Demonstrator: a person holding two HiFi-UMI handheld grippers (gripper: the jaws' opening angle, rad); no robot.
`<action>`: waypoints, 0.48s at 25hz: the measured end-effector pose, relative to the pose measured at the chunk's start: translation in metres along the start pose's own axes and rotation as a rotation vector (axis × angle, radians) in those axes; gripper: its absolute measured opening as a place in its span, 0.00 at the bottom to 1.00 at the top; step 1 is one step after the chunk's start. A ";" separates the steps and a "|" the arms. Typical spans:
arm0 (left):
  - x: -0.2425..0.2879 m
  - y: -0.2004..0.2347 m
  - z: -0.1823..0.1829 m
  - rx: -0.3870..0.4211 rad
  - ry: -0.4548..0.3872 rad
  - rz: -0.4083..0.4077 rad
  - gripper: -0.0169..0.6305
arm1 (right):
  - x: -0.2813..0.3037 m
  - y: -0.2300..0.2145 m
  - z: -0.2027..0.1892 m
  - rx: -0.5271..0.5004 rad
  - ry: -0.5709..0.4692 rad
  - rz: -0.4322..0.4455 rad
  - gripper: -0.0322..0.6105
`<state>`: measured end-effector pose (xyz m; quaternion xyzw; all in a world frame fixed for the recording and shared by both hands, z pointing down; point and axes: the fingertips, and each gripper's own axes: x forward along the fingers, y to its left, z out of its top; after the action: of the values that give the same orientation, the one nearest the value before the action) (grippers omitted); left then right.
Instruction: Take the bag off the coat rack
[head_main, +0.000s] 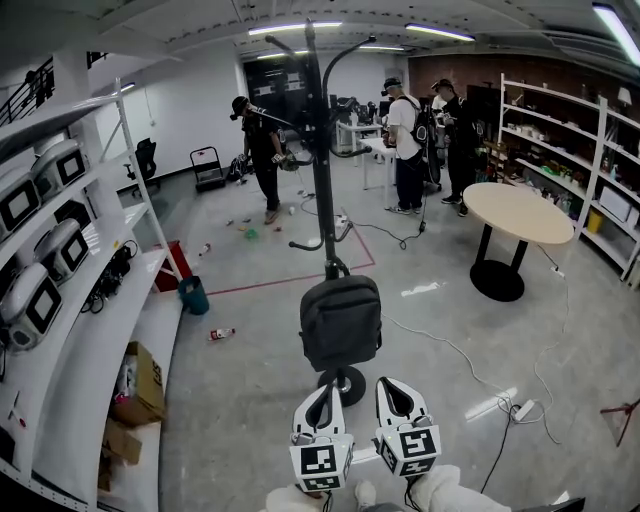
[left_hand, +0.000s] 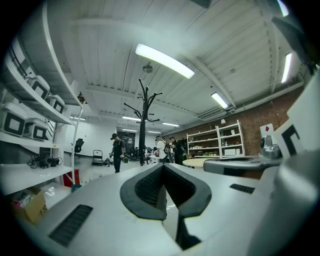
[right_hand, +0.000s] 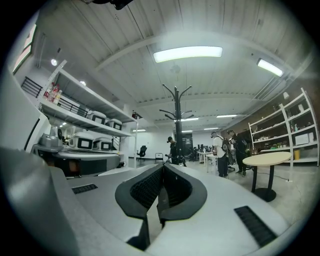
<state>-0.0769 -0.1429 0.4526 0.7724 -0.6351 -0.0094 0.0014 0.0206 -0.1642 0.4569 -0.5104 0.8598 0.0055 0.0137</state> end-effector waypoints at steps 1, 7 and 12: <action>0.007 0.001 0.000 0.000 -0.003 0.002 0.03 | 0.006 -0.003 0.001 0.001 0.000 0.004 0.07; 0.039 0.010 0.001 -0.010 0.007 0.015 0.03 | 0.039 -0.016 0.001 0.003 0.002 0.021 0.07; 0.063 0.018 -0.001 -0.001 0.007 0.033 0.03 | 0.064 -0.027 0.002 0.002 0.001 0.033 0.07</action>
<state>-0.0824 -0.2078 0.4526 0.7617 -0.6479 -0.0069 0.0043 0.0139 -0.2329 0.4528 -0.4962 0.8681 0.0048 0.0137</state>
